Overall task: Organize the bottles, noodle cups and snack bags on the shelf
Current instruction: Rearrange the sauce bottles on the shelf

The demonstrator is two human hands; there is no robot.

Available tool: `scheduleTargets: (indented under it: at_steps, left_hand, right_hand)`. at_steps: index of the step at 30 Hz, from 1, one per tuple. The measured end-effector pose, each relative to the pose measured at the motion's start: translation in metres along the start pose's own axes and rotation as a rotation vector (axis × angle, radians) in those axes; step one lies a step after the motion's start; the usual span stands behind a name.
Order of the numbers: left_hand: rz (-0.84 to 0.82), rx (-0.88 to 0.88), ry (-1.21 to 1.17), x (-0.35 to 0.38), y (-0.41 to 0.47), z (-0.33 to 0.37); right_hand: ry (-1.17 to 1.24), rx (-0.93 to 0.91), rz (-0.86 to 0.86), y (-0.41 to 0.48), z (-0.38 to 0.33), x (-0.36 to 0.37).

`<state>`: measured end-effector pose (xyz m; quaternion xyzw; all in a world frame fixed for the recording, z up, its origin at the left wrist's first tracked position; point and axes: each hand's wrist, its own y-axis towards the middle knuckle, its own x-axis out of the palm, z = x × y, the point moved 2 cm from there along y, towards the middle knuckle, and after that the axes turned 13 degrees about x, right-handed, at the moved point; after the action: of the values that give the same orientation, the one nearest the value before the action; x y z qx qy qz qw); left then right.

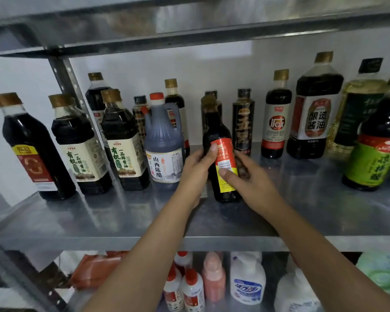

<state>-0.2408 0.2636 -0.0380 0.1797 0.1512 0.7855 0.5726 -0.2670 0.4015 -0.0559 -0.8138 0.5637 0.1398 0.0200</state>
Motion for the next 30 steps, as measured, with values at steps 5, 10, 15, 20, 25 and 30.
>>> scheduleTargets:
  at_steps: [5, 10, 15, 20, 25, 30]
  left_hand:
    - [0.01, -0.004, -0.03, -0.0001, -0.0011, -0.0012]
    - [-0.023, 0.028, -0.05, 0.0014, -0.0018, -0.0005]
    - [-0.019, 0.059, -0.045, 0.0039, -0.0003, 0.0008]
    - [-0.017, 0.07, -0.014, 0.0052, -0.0016, 0.003]
    - [0.0, 0.039, 0.001, 0.0048, -0.0033, 0.0034]
    - [0.035, -0.004, -0.003, 0.0039, -0.0037, 0.0031]
  right_hand:
    - [-0.045, -0.023, 0.0, -0.0024, 0.002, 0.0014]
    - [0.011, -0.017, -0.011, -0.0039, 0.0036, 0.0004]
    - [0.017, -0.023, 0.001, -0.0031, 0.0042, -0.0011]
    - [0.004, -0.019, 0.011, -0.0037, 0.0024, -0.0009]
    - [0.024, -0.003, -0.001, -0.0064, 0.0005, -0.0003]
    - [-0.052, -0.038, 0.059, -0.0066, 0.0011, -0.0012]
